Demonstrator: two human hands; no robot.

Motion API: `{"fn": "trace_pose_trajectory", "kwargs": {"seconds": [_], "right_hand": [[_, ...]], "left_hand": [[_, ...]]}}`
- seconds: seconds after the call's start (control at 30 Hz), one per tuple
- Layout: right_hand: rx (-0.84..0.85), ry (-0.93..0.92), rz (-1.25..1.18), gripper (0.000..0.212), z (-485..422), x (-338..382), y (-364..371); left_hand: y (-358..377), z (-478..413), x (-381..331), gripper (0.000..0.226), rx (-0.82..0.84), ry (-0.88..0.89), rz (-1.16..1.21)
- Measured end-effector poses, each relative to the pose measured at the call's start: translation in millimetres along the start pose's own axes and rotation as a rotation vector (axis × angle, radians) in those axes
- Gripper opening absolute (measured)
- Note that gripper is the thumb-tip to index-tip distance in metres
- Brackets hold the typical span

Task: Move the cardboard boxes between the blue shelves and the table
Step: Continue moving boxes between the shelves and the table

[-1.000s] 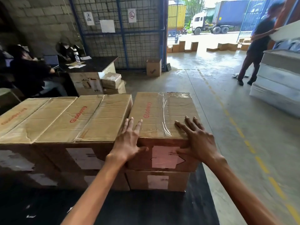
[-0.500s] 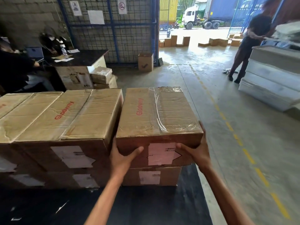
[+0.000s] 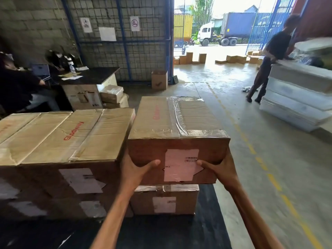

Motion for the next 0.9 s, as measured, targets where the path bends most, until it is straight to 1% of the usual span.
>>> {"fn": "trace_pose_trajectory", "kwargs": {"seconds": [0.07,0.17,0.23,0.3,0.4,0.43,0.5,0.53,0.63,0.8,0.9], "right_hand": [[-0.027,-0.052,-0.011,0.11,-1.3,22.8,1.8],[-0.057,-0.156,-0.013,0.133,-5.5,64.7,9.9],[-0.046,-0.222,-0.026,0.139,-8.8,92.8,21.0],[-0.028,-0.289,-0.066,0.137,-10.0,118.6,38.0],[0.037,-0.341,-0.13,0.12,-8.1,146.6,74.7],[0.071,-0.355,-0.142,0.122,-6.3,154.1,90.4],[0.149,-0.383,-0.159,0.134,-0.3,165.9,126.3],[0.196,-0.39,-0.171,0.136,4.3,170.9,146.2],[0.341,-0.406,-0.193,0.131,29.7,183.4,208.7],[0.607,-0.381,-0.229,0.137,106.6,190.0,304.3],[0.77,-0.383,-0.263,0.138,167.1,190.2,353.2]], "left_hand": [[-9.4,-6.2,-27.5,0.103,-0.026,0.091,-0.012],[-30.1,-14.1,-72.5,0.117,-0.077,0.241,-0.025],[-50.3,-17.8,-98.2,0.122,-0.119,0.297,-0.041],[-75.7,-17.2,-118.8,0.125,-0.174,0.333,-0.051],[-122.8,-7.1,-136.0,0.13,-0.276,0.357,-0.076],[-140.9,-0.9,-138.2,0.13,-0.317,0.353,-0.085],[-179.0,16.2,-138.6,0.13,-0.394,0.34,-0.116],[-198.4,26.6,-137.9,0.13,-0.432,0.328,-0.132],[-258.2,64.8,-127.8,0.127,-0.552,0.293,-0.188],[-349.6,155.8,-96.5,0.121,-0.79,0.24,-0.315],[-394.6,224.3,-79.3,0.119,-0.925,0.139,-0.344]]}}
Point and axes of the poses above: each hand's wrist, its own z-axis away from the middle knuckle, its own y-axis out of the palm, x = y × z, the point moved 5 cm from there along -z, towards the middle knuckle, and after that the axes turned 9 degrees about -z, right-handed, at the moved point
